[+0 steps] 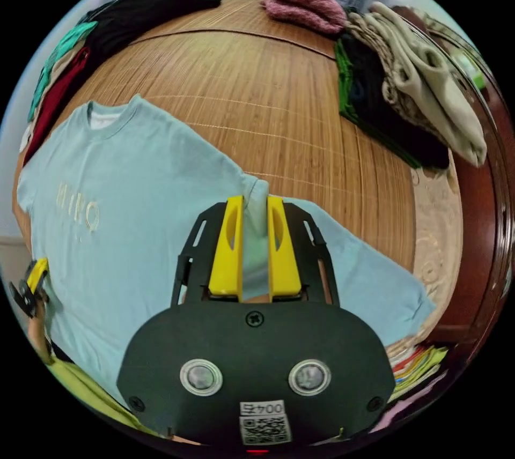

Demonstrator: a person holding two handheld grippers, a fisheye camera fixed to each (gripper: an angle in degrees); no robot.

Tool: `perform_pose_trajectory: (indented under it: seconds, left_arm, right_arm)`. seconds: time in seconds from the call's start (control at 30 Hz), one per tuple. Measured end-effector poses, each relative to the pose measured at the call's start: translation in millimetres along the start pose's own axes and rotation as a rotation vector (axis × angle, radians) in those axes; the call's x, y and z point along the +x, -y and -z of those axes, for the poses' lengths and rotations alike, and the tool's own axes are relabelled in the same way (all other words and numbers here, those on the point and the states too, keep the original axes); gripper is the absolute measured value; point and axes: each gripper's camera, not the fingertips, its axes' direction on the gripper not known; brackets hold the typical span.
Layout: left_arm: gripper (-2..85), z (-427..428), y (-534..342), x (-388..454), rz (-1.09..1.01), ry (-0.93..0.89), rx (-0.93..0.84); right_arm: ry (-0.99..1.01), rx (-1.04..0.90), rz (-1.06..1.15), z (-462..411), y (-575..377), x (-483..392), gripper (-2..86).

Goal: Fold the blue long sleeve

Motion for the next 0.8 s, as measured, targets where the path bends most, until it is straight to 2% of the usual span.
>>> perform_pose_trajectory:
  seconds: [0.2,0.27,0.33,0.4,0.63,0.8]
  left_arm:
    - [0.6,-2.5,-2.4,-1.4,0.001,-0.005,0.000]
    - [0.6,-3.5,-3.2,-2.4,0.003,-0.008,0.000]
    - [0.6,-4.5,-4.2,-3.7,0.005,-0.012,0.001]
    - [0.6,-6.0,-5.5,-5.7,0.007,-0.018,0.001]
    - [0.5,-10.9,-9.6,-11.3,0.007,-0.023,0.000]
    - [0.6,-15.7,-14.2,-17.3,0.005,-0.023,0.002]
  right_arm:
    - [0.096,0.045,-0.167,7.1,-19.7,12.4,9.8]
    - [0.093,0.125,-0.210,26.6,-34.8,13.8,9.9]
    - [0.099,0.228,-0.199,51.5,-59.6,-0.9,9.3]
    - [0.112,0.241,-0.134,61.1,-76.6,-24.9,8.3]
    - [0.279,0.145,-0.010,72.4,-164.5,-123.6,5.1]
    - [0.309,0.013,-0.002,70.2,-228.6,-181.9,4.2]
